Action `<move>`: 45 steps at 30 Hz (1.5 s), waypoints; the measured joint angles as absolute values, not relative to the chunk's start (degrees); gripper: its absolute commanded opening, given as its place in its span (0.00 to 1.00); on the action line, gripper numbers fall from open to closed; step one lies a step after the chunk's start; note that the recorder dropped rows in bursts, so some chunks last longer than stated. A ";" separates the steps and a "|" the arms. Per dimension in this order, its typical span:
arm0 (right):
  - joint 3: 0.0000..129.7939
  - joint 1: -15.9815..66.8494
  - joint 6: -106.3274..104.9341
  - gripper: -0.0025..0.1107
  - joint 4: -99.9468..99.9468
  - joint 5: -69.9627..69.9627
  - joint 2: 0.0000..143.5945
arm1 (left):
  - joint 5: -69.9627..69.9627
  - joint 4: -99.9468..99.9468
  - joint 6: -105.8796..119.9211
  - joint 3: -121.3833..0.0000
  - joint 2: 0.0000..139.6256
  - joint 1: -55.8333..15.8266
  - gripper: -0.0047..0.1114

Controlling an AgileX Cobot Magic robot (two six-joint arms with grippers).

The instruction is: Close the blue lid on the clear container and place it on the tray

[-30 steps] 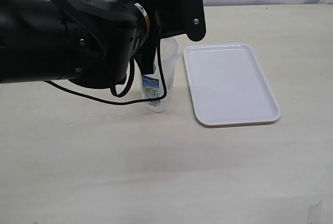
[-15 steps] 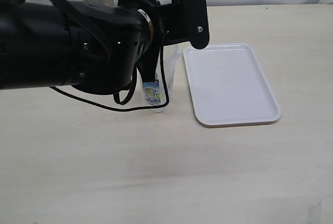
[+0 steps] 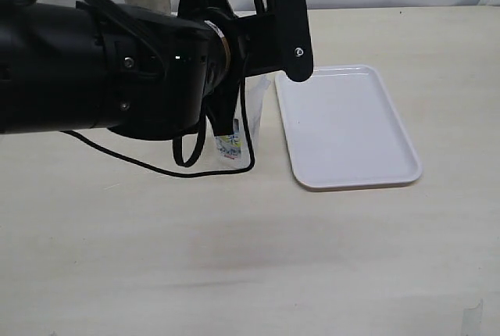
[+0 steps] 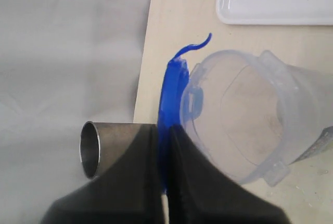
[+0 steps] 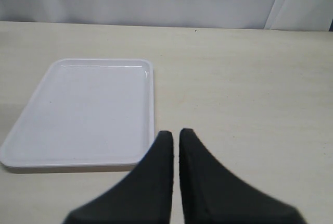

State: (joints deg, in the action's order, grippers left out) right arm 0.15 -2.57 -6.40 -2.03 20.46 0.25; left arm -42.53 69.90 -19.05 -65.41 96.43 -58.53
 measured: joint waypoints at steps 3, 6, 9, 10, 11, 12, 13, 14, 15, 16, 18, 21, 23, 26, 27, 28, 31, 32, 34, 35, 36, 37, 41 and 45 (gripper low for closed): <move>0.15 -2.57 -6.40 0.06 -2.03 20.46 0.25 | -42.36 68.36 -17.95 -65.41 96.43 -58.53 0.04; 0.15 -2.57 -6.40 0.06 -2.03 20.46 0.25 | -41.94 66.47 -16.41 -65.41 96.43 -58.53 0.04; 0.15 -2.57 -6.40 0.06 -2.03 20.46 0.25 | -41.83 64.99 -15.27 -65.41 96.43 -58.53 0.04; 0.15 -2.57 -6.40 0.06 -2.03 20.46 0.25 | -41.83 64.71 -15.08 -65.41 96.43 -58.53 0.04; 0.15 -2.57 -6.40 0.06 -2.03 20.46 0.25 | -41.83 64.47 -14.94 -65.41 96.43 -58.53 0.04; 0.15 -2.57 -6.40 0.06 -2.03 20.46 0.25 | -41.71 64.21 -14.94 -65.41 96.43 -58.53 0.04; 0.15 -2.57 -6.40 0.06 -2.03 20.46 0.25 | -41.71 64.04 -14.83 -65.41 96.43 -58.53 0.04; 0.15 -2.57 -6.40 0.06 -2.03 20.46 0.25 | -41.60 63.91 -14.83 -65.41 96.43 -58.53 0.04; 0.15 -2.57 -6.40 0.06 -2.03 20.46 0.25 | -41.60 63.58 -14.72 -65.41 96.43 -58.53 0.04; 0.15 -2.57 -6.40 0.06 -2.03 20.46 0.25 | -41.42 63.12 -14.51 -65.41 96.43 -58.53 0.04; 0.15 -2.57 -6.40 0.06 -2.03 20.46 0.25 | -40.59 61.39 -12.95 -65.41 96.43 -58.53 0.04; 0.15 -2.57 -6.40 0.06 -2.03 20.46 0.25 | -39.30 58.39 -10.37 -65.41 96.43 -58.53 0.04; 0.15 -2.57 -6.40 0.06 -2.03 20.46 0.25 | -39.03 57.58 -9.96 -65.41 96.43 -58.53 0.04; 0.15 -2.57 -6.40 0.06 -2.03 20.46 0.25 | -38.91 57.16 -9.18 -65.41 96.43 -58.53 0.04; 0.15 -2.57 -6.40 0.06 -2.03 20.46 0.25 | -38.91 56.84 -8.93 -65.41 96.43 -58.53 0.04; 0.15 -2.57 -6.40 0.06 -2.03 20.46 0.25 | -38.91 56.71 -8.83 -65.41 96.43 -58.53 0.04; 0.15 -2.57 -6.40 0.06 -2.03 20.46 0.25 | -39.05 56.02 -7.80 -65.41 96.43 -58.53 0.04; 0.15 -2.57 -6.40 0.06 -2.03 20.46 0.25 | -39.19 55.41 -6.73 -65.41 96.43 -58.53 0.04; 0.15 -2.57 -6.40 0.06 -2.03 20.46 0.25 | -39.41 54.30 -4.96 -65.41 96.43 -58.53 0.04; 0.15 -2.57 -6.40 0.06 -2.03 20.46 0.25 | -39.38 53.87 -4.51 -65.41 96.43 -58.53 0.04; 0.15 -2.57 -6.40 0.06 -2.03 20.46 0.25 | -39.38 53.55 -3.98 -65.41 96.43 -58.53 0.04; 0.15 -2.57 -6.40 0.06 -2.03 20.46 0.25 | -39.38 53.47 -3.50 -65.41 96.43 -58.53 0.04; 0.15 -2.57 -6.40 0.06 -2.03 20.46 0.25 | -39.38 53.47 -3.09 -65.41 96.43 -58.53 0.04; 0.15 -2.57 -6.40 0.06 -2.03 20.46 0.25 | -39.38 53.47 -2.68 -65.41 96.43 -58.53 0.04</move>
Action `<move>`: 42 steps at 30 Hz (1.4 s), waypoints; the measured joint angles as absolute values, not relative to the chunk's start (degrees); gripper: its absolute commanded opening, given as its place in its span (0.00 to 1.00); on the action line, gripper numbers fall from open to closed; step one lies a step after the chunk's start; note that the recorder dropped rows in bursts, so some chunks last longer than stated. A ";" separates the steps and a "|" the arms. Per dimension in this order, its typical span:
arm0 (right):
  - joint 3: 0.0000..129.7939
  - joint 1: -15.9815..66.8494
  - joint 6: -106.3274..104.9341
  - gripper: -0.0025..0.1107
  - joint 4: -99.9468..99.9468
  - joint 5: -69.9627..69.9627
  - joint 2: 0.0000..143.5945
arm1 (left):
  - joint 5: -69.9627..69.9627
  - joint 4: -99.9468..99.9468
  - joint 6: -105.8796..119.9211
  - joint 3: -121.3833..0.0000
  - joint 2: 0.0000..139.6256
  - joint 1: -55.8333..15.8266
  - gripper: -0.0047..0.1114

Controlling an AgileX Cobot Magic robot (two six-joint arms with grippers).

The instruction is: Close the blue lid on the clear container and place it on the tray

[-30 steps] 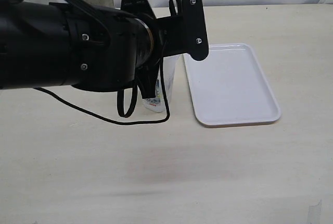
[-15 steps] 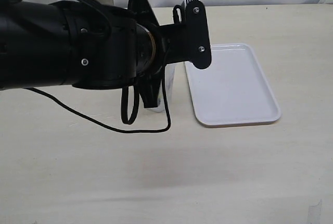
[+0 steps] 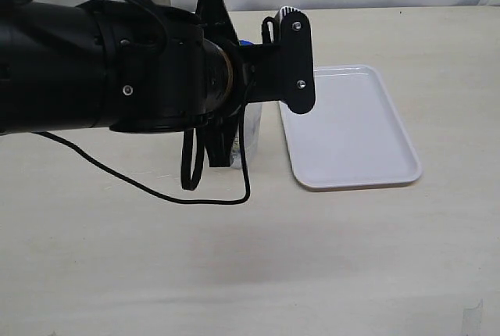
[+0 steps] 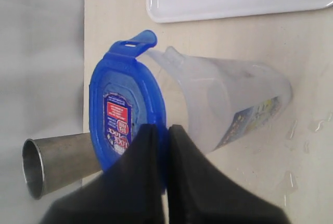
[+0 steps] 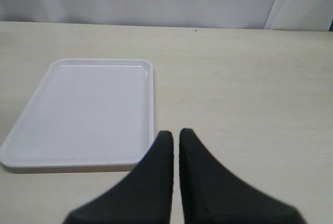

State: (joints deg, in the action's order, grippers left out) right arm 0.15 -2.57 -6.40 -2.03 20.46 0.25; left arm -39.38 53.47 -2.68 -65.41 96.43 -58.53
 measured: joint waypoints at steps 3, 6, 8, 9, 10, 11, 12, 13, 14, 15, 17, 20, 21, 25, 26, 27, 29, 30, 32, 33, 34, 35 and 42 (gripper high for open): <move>0.15 -2.57 -6.40 0.06 -2.03 20.46 0.25 | -39.38 53.37 -2.55 -65.41 96.43 -58.53 0.04; 0.15 -2.57 -6.40 0.06 -2.03 20.46 0.25 | -39.38 53.23 -1.72 -65.41 96.43 -58.53 0.04; 0.15 -2.57 -6.40 0.06 -2.03 20.46 0.25 | -39.38 52.21 0.00 -65.41 96.43 -58.53 0.04; 0.15 -2.57 -6.40 0.06 -2.03 20.46 0.25 | -39.44 51.57 1.26 -65.41 96.43 -58.53 0.04; 0.15 -2.57 -6.40 0.06 -2.03 20.46 0.25 | -39.59 50.29 3.04 -65.41 96.43 -58.53 0.04; 0.15 -2.57 -6.40 0.06 -2.03 20.46 0.25 | -39.69 50.18 3.57 -65.41 96.43 -58.53 0.04; 0.15 -2.57 -6.40 0.06 -2.03 20.46 0.25 | -39.69 50.08 4.20 -65.41 96.43 -58.53 0.04; 0.15 -2.57 -6.40 0.06 -2.03 20.46 0.25 | -39.69 49.96 4.32 -65.41 96.43 -58.56 0.04; 0.15 -2.57 -6.40 0.06 -2.03 20.46 0.25 | -39.69 49.96 4.32 -65.41 96.43 -58.56 0.04; 0.15 -2.57 -6.40 0.06 -2.03 20.46 0.25 | -39.69 49.96 4.42 -65.41 96.43 -58.56 0.04; 0.15 -2.57 -6.40 0.06 -2.03 20.46 0.25 | -39.69 49.96 4.42 -65.41 96.43 -58.56 0.04; 0.15 -2.57 -6.40 0.06 -2.03 20.46 0.25 | -39.69 49.86 4.55 -65.41 96.43 -58.56 0.04; 0.15 -2.57 -6.40 0.06 -2.03 20.46 0.25 | -39.69 49.86 4.90 -65.41 96.43 -58.56 0.04; 0.15 -2.57 -6.40 0.06 -2.03 20.46 0.25 | -39.69 49.74 6.45 -65.41 96.43 -58.56 0.04; 0.15 -2.57 -6.40 0.06 -2.03 20.46 0.25 | -39.69 49.63 6.45 -65.41 96.43 -58.56 0.04; 0.15 -2.57 -6.40 0.06 -2.03 20.46 0.25 | -39.69 49.63 6.45 -65.41 96.43 -58.56 0.04; 0.15 -2.57 -6.40 0.06 -2.03 20.46 0.25 | -39.69 49.63 6.58 -65.41 96.43 -58.56 0.04; 0.15 -2.57 -6.40 0.06 -2.03 20.46 0.25 | -39.69 49.63 6.58 -65.41 96.43 -58.56 0.04; 0.15 -2.57 -6.40 0.06 -2.03 20.46 0.25 | -39.69 49.53 6.68 -65.41 96.43 -58.56 0.04; 0.15 -2.57 -6.40 0.06 -2.03 20.46 0.25 | -39.69 49.53 6.68 -65.41 96.43 -58.56 0.04; 0.15 -2.57 -6.40 0.06 -2.03 20.46 0.25 | -39.74 49.53 6.68 -65.41 96.43 -58.56 0.04; 0.15 -2.57 -6.40 0.06 -2.03 20.46 0.25 | -39.83 49.53 6.68 -65.41 96.43 -58.56 0.04; 0.15 -2.57 -6.40 0.06 -2.03 20.46 0.25 | -39.83 49.53 6.68 -65.41 96.43 -58.56 0.04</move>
